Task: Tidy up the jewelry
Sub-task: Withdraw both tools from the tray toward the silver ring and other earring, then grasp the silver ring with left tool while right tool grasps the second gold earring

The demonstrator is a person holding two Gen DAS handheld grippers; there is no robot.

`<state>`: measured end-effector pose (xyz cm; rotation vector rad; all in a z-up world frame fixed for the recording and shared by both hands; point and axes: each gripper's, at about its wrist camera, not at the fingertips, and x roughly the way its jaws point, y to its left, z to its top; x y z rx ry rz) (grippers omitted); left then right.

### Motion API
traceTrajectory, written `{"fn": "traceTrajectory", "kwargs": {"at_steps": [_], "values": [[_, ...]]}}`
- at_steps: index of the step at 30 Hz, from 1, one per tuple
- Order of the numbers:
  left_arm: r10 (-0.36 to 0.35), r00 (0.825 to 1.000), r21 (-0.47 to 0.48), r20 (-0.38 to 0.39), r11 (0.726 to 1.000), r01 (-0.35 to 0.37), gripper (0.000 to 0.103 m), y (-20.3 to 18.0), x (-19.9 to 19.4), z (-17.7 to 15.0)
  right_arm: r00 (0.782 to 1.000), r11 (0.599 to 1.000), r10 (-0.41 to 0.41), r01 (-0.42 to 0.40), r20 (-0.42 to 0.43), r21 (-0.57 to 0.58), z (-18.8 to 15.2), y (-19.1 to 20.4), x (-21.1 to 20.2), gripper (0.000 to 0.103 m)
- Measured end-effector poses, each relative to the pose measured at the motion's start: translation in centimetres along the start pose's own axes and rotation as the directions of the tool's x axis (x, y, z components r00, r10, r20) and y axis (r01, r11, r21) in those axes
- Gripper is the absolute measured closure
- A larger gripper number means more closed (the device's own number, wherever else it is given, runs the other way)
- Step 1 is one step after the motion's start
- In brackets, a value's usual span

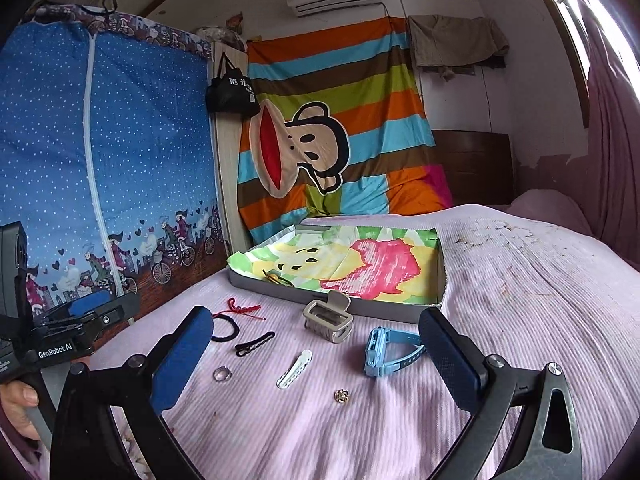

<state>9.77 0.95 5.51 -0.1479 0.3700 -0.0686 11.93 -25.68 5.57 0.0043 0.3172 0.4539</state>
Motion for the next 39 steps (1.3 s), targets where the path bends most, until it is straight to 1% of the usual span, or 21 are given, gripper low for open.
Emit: {"fn": "traceTrajectory", "kwargs": {"at_steps": [3, 6, 8, 11, 13, 15, 17, 19, 20, 22, 23, 24, 26, 28, 29, 31, 34, 39], "values": [[0.000, 0.999, 0.020, -0.035, 1.000, 0.001, 0.004, -0.1, 0.3, -1.2, 1.000, 1.000, -0.002, 0.002, -0.024, -0.019, -1.1, -0.1, 0.3, 0.000], [0.001, 0.997, 0.040, -0.076, 0.999, 0.002, 0.004, -0.2, 1.3, -2.2, 0.997, 1.000, 0.005, -0.006, -0.072, -0.017, -2.1, -0.8, 1.2, 0.000], [-0.006, 0.992, 0.054, -0.123, 0.998, 0.013, 0.004, -0.2, 2.3, -2.8, 0.993, 0.999, 0.011, -0.015, -0.118, -0.033, -2.9, -1.2, 2.2, 0.000], [-0.005, 0.980, 0.070, -0.197, 0.997, 0.019, 0.004, -0.1, 3.9, -3.6, 0.983, 0.998, 0.027, -0.036, -0.181, -0.047, -4.1, -2.0, 3.8, 0.000], [0.000, 0.972, 0.084, -0.235, 0.996, 0.020, 0.004, -0.2, 4.9, -4.2, 0.972, 0.999, 0.031, -0.040, -0.233, -0.036, -4.8, -2.6, 5.0, 0.000], [0.000, 0.963, 0.097, -0.268, 0.995, 0.027, 0.004, -0.3, 5.8, -4.6, 0.961, 0.998, 0.056, -0.058, -0.273, 0.001, -5.3, -3.4, 6.0, 0.000], [-0.006, 0.955, 0.112, -0.295, 0.993, 0.040, 0.004, -0.5, 6.7, -5.0, 0.942, 0.997, 0.081, -0.073, -0.326, 0.037, -5.7, -4.0, 7.2, 0.000], [-0.015, 0.947, 0.128, -0.320, 0.990, 0.059, 0.004, -0.8, 7.5, -5.4, 0.923, 0.992, 0.126, -0.108, -0.364, 0.069, -6.2, -4.3, 8.2, 0.001], [-0.022, 0.944, 0.130, -0.329, 0.989, 0.069, 0.004, -0.9, 7.9, -5.5, 0.913, 0.990, 0.137, -0.118, -0.384, 0.073, -6.4, -4.3, 8.6, 0.004], [-0.037, 0.937, 0.128, -0.348, 0.988, 0.087, 0.005, -1.0, 8.6, -5.7, 0.896, 0.987, 0.160, -0.141, -0.413, 0.077, -6.8, -4.3, 9.4, 0.018], [-0.044, 0.933, 0.125, -0.357, 0.988, 0.095, 0.005, -1.1, 9.0, -5.7, 0.889, 0.986, 0.166, -0.146, -0.427, 0.080, -7.0, -4.3, 9.8, 0.021], [-0.051, 0.929, 0.122, -0.368, 0.987, 0.103, 0.008, -1.2, 9.4, -5.8, 0.883, 0.985, 0.171, -0.150, -0.437, 0.081, -7.1, -4.4, 10.1, 0.024], [-0.069, 0.916, 0.116, -0.394, 0.985, 0.124, 0.011, -1.4, 10.2, -6.0, 0.874, 0.983, 0.185, -0.166, -0.450, 0.082, -7.3, -4.3, 10.7, 0.029], [-0.080, 0.909, 0.112, -0.408, 0.984, 0.137, 0.021, -1.4, 10.6, -6.2, 0.867, 0.982, 0.189, -0.171, -0.460, 0.081, -7.4, -4.4, 11.1, 0.039], [-0.087, 0.906, 0.108, -0.415, 0.984, 0.144, 0.025, -1.4, 11.0, -6.2, 0.865, 0.982, 0.190, -0.171, -0.465, 0.082, -7.4, -4.4, 11.4, 0.042], [-0.098, 0.900, 0.098, -0.425, 0.983, 0.153, 0.036, -1.4, 11.5, -6.4, 0.860, 0.982, 0.190, -0.170, -0.473, 0.087, -7.5, -4.5, 11.9, 0.052], [-0.119, 0.897, 0.079, -0.426, 0.983, 0.168, 0.043, -1.4, 12.0, -6.4, 0.856, 0.981, 0.195, -0.169, -0.478, 0.097, -7.8, -4.5, 12.4, 0.060], [-0.127, 0.897, 0.061, -0.423, 0.984, 0.168, 0.053, -1.5, 12.7, -6.7, 0.847, 0.976, 0.217, -0.185, -0.486, 0.114, -7.9, -4.5, 12.8, 0.064]]}}
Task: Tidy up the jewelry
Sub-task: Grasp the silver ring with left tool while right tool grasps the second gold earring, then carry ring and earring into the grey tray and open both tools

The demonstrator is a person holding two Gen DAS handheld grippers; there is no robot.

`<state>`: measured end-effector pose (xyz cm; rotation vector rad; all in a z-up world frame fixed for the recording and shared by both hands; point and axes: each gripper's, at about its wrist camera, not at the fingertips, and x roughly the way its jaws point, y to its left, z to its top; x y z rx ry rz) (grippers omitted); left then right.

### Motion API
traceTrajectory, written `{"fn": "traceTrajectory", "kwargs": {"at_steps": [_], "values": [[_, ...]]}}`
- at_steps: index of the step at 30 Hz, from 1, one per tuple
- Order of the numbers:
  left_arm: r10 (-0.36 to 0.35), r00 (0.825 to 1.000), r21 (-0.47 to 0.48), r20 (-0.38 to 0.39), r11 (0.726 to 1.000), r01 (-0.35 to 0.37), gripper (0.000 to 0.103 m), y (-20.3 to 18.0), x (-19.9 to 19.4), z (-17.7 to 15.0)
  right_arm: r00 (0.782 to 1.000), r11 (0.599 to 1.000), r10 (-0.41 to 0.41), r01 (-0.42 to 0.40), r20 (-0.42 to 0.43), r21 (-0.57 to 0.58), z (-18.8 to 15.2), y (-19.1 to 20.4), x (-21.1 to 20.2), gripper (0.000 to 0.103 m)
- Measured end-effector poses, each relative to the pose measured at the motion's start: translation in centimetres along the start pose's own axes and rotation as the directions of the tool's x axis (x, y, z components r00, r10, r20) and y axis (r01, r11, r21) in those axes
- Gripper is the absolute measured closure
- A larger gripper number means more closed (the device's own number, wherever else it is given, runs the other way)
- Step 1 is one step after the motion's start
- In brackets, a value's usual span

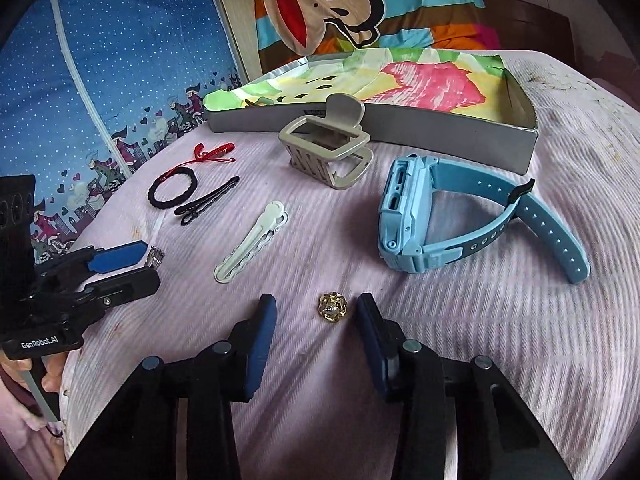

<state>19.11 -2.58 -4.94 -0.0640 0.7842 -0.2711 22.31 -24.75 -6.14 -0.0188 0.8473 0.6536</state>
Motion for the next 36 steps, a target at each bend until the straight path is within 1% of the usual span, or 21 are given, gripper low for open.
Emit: {"fn": "traceTrajectory", "kwargs": {"at_steps": [2, 4, 5, 7, 12, 13, 17, 23, 25, 29, 34, 36], "values": [[0.005, 1.000, -0.010, 0.005, 1.000, -0.005, 0.059, 0.1, 0.2, 0.0, 1.000, 1.000, 0.008, -0.008, -0.003, 0.007, 0.2, -0.1, 0.2, 0.066], [0.005, 1.000, -0.021, 0.008, 1.000, -0.004, 0.069, 0.2, 0.2, 0.0, 1.000, 1.000, 0.011, -0.011, -0.007, 0.005, 0.3, 0.0, 0.4, 0.070], [0.003, 1.000, -0.023, 0.009, 1.000, -0.002, 0.071, 0.2, 0.2, -0.1, 1.000, 1.000, 0.011, -0.011, -0.007, 0.002, 0.3, 0.2, 0.5, 0.071], [-0.006, 1.000, -0.020, 0.012, 1.000, 0.006, 0.078, 0.1, 0.2, -0.2, 1.000, 1.000, 0.012, -0.012, -0.007, -0.009, 0.3, 0.5, 0.5, 0.076], [-0.001, 1.000, 0.016, 0.010, 1.000, 0.001, 0.086, -0.6, 0.4, -0.3, 1.000, 0.999, 0.021, -0.022, -0.010, -0.031, 0.1, 1.2, 0.7, 0.087], [0.001, 1.000, 0.022, 0.007, 1.000, -0.001, 0.086, -0.8, 0.6, -0.4, 1.000, 0.999, 0.020, -0.021, -0.012, -0.036, 0.1, 1.3, 0.9, 0.088], [-0.005, 1.000, 0.028, 0.005, 1.000, 0.005, 0.086, -0.9, 0.8, -0.4, 1.000, 0.999, 0.022, -0.023, -0.011, -0.048, 0.1, 1.6, 1.1, 0.088], [-0.016, 1.000, 0.042, 0.022, 0.999, 0.015, 0.086, -1.4, 0.6, -0.7, 0.998, 0.996, 0.060, -0.060, -0.004, -0.072, -0.1, 2.3, 1.0, 0.088], [-0.023, 0.999, 0.051, 0.029, 0.998, 0.021, 0.086, -1.6, 0.4, -0.8, 0.998, 0.995, 0.070, -0.069, 0.004, -0.078, -0.1, 2.5, 0.8, 0.088], [-0.014, 0.999, 0.059, 0.048, 0.998, 0.011, 0.086, -2.0, -0.2, -0.7, 0.996, 0.993, 0.077, -0.074, 0.037, -0.096, -0.1, 3.0, 0.1, 0.089], [-0.029, 0.997, -0.003, 0.069, 1.000, 0.029, 0.086, -1.5, -1.1, 0.5, 0.990, 0.989, 0.094, -0.082, 0.101, -0.121, 0.6, 3.6, -1.4, 0.089], [-0.013, 0.996, -0.023, 0.087, 1.000, 0.015, 0.086, -1.4, -1.5, 1.4, 0.986, 0.989, 0.097, -0.081, 0.132, -0.120, 1.1, 3.6, -2.0, 0.089]]}}
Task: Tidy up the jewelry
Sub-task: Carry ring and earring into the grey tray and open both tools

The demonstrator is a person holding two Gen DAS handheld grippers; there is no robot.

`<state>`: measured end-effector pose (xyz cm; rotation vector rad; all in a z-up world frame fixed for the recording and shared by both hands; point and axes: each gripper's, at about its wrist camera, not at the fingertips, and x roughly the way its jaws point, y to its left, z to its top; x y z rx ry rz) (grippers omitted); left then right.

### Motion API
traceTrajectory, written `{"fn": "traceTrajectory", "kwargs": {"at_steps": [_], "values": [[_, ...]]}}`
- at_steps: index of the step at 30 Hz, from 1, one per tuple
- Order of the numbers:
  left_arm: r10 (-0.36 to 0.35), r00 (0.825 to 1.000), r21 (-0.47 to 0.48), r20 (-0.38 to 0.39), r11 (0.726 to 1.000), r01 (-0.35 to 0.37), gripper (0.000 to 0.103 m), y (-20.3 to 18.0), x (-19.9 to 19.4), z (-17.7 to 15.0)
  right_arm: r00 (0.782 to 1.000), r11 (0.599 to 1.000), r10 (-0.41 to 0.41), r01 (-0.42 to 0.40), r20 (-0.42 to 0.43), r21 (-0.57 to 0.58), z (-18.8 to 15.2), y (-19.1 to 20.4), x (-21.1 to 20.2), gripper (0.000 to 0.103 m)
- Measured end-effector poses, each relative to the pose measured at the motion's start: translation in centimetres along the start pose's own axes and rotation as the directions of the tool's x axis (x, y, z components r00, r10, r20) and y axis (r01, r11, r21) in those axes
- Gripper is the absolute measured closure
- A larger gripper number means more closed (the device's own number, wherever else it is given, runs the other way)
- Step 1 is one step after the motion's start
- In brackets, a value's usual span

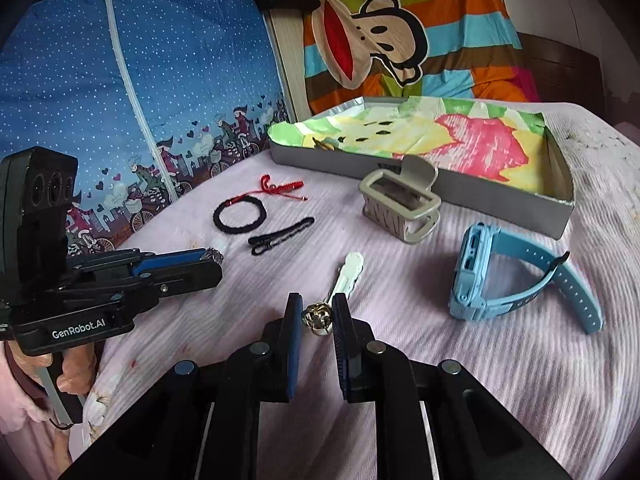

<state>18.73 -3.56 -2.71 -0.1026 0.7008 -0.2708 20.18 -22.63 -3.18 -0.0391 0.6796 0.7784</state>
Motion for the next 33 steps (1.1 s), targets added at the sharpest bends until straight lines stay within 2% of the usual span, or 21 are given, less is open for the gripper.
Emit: {"fn": "traceTrajectory", "kwargs": {"at_steps": [4, 9, 15, 17, 21, 26, 33], "values": [[0.075, 0.996, -0.009, 0.056, 0.997, -0.075, 0.086, -0.2, -0.3, 2.1, 0.998, 1.000, -0.025, 0.025, 0.051, 0.006, 0.8, -0.7, -0.4, 0.089], [0.096, 0.992, 0.008, 0.082, 0.995, -0.097, 0.086, -0.3, 0.7, 5.2, 0.989, 0.997, -0.077, 0.073, 0.129, 0.032, 3.6, -2.6, -0.3, 0.089], [0.068, 0.995, -0.036, 0.074, 0.997, -0.065, 0.086, 0.9, 3.9, 9.7, 0.959, 0.976, -0.215, 0.203, 0.184, 0.078, 7.7, -6.2, 1.3, 0.089], [0.084, 0.994, -0.042, 0.071, 0.996, -0.082, 0.086, 1.2, 5.1, 10.9, 0.949, 0.968, -0.247, 0.230, 0.198, 0.104, 8.3, -7.1, 2.0, 0.089], [0.106, 0.992, -0.038, 0.066, 0.994, -0.104, 0.086, 1.2, 7.1, 13.2, 0.928, 0.945, -0.326, 0.316, 0.179, 0.084, 8.8, -8.0, 3.4, 0.089], [0.103, 0.995, -0.063, -0.002, 0.993, -0.103, 0.086, 1.2, 10.2, 14.8, 0.942, 0.948, -0.307, 0.291, 0.138, 0.128, 8.7, -9.6, 4.5, 0.089], [0.080, 0.988, -0.070, -0.133, 0.993, -0.090, 0.086, 1.3, 14.1, 14.5, 0.963, 0.948, -0.265, 0.249, 0.058, 0.200, 8.2, -11.5, 5.2, 0.088]]}}
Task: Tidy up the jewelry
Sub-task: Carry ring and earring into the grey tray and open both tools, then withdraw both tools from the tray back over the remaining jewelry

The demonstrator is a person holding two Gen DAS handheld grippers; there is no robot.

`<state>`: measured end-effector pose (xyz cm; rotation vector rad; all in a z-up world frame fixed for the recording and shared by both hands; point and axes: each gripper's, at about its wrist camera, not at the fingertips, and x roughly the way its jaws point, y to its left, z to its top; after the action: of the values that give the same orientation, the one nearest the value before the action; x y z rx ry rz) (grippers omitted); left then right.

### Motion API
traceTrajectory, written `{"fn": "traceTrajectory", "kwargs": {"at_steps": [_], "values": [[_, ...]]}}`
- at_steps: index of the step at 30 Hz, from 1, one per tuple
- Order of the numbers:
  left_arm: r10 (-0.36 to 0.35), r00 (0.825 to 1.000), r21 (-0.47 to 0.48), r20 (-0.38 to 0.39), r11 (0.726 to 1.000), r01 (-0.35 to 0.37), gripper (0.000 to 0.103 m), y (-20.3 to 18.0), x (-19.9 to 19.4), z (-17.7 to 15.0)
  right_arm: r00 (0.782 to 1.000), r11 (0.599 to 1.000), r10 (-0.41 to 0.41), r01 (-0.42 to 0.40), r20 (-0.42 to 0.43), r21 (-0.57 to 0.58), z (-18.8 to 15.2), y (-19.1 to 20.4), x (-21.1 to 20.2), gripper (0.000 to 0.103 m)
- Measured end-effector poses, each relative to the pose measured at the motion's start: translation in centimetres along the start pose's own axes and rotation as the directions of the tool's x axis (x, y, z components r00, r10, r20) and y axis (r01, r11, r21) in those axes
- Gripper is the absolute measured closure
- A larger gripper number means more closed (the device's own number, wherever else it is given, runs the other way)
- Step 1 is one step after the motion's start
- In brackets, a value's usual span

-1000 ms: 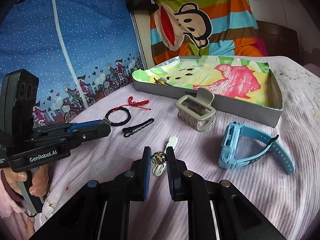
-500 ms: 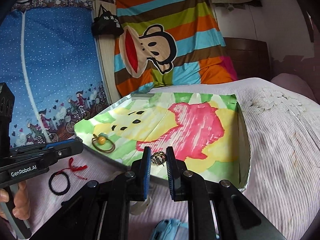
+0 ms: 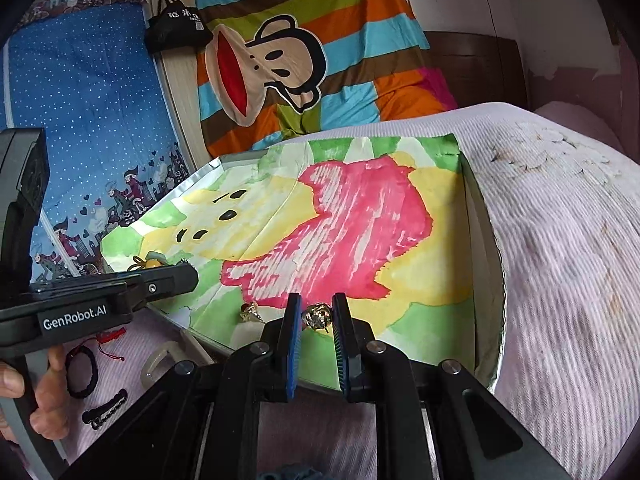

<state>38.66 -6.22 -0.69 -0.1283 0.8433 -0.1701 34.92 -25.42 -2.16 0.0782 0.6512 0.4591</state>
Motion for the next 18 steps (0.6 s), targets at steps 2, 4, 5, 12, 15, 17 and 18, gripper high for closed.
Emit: {"fn": "traceTrajectory", "kwargs": {"at_steps": [2, 4, 5, 12, 15, 17, 18], "values": [[-0.007, 1.000, -0.015, -0.009, 1.000, 0.007, 0.086, 0.1, 0.4, -0.2, 1.000, 1.000, -0.003, 0.003, -0.011, -0.006, 0.0, 0.1, 0.0, 0.088], [-0.014, 1.000, -0.021, -0.009, 1.000, 0.013, 0.086, 0.2, 0.5, -0.1, 0.999, 1.000, -0.015, 0.014, -0.028, -0.020, 0.0, 0.3, 0.1, 0.088], [-0.019, 1.000, -0.029, -0.012, 0.999, 0.019, 0.086, 0.2, 0.6, 0.0, 0.999, 1.000, -0.018, 0.017, -0.030, -0.023, 0.0, 0.3, 0.1, 0.088], [-0.059, 0.997, -0.065, 0.047, 0.996, 0.062, 0.084, 1.1, -0.8, -0.4, 0.999, 0.998, -0.046, 0.046, -0.006, -0.047, -0.2, 1.2, -0.1, 0.062], [-0.061, 0.995, -0.083, 0.082, 0.994, 0.068, 0.071, 1.5, -2.0, -0.9, 0.999, 0.998, -0.049, 0.050, 0.022, -0.040, -0.3, 1.3, -0.7, 0.052], [-0.045, 0.992, -0.095, 0.116, 0.994, 0.056, 0.066, 1.8, -3.1, -1.2, 0.997, 0.998, -0.054, 0.055, 0.046, -0.023, -0.4, 1.1, -1.3, 0.051], [-0.041, 0.991, -0.100, 0.128, 0.993, 0.054, 0.065, 1.8, -3.7, -1.2, 0.997, 0.998, -0.056, 0.056, 0.060, -0.012, -0.5, 0.9, -1.8, 0.049]]}}
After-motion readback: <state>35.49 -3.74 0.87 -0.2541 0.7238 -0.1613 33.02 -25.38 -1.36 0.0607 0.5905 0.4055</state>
